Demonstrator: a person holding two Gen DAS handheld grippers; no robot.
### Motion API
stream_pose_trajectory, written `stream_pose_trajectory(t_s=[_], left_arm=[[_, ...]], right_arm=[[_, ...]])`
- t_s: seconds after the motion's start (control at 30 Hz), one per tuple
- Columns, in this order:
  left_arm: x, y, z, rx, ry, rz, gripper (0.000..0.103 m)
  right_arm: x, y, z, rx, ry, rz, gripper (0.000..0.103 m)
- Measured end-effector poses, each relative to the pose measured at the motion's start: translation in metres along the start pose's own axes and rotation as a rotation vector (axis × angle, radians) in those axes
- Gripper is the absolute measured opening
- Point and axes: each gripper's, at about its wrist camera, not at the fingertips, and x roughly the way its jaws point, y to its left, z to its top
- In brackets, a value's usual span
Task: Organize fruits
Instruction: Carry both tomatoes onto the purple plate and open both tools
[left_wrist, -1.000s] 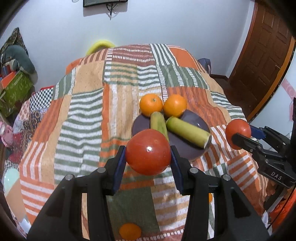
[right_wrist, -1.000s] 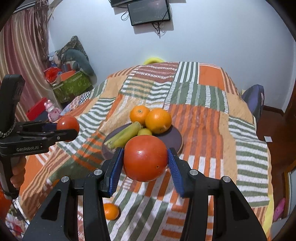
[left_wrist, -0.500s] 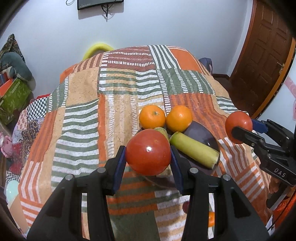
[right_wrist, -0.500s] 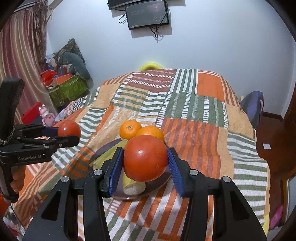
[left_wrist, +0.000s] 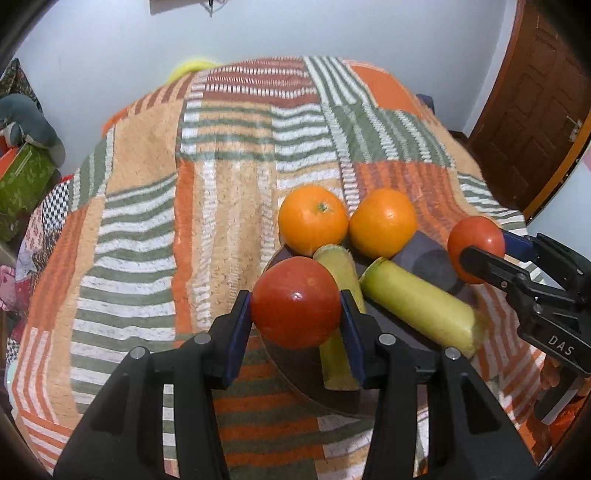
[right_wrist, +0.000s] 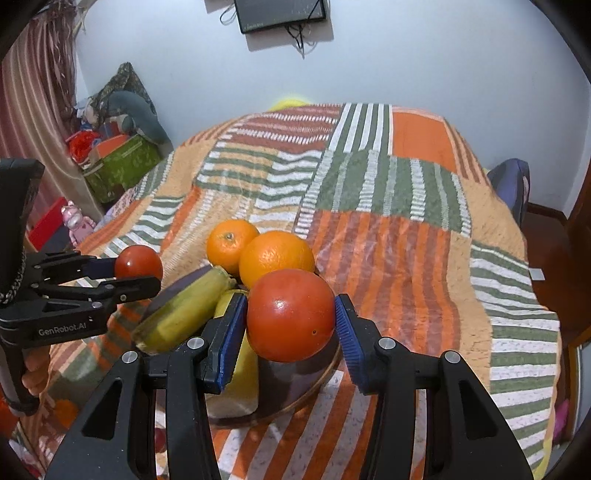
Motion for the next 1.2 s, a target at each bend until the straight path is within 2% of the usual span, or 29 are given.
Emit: stream_pose_trajectory(t_s=[0.47,0.63,0.73,0.97,1.2], left_arm=[[0.029,0.013,0.003,-0.040,0.025,0.018,0.046],[0.040,0.021,0.004,-0.070,0.063,-0.007,0.046],[0.041,0.023,0.005,-0.078,0.064,-0.022,0.046],[0.037,0.018,0.006,-0.054,0.061,0.001,0.047],[0.021,0.018,0.005,-0.055,0.021,-0.011,0.056]], right_arm=[[0.028,-0.003,-0.007,-0.002,0.078,0.010,0.045],[0.030,-0.004,-0.007,0.007,0.086,0.017,0.045],[0.033,-0.006,-0.006,0.026,0.098,0.030,0.046],[0.028,-0.006,-0.006,0.030,0.083,0.041,0.046],[0.022,-0.002,-0.004,0.017,0.069,0.037,0.046]])
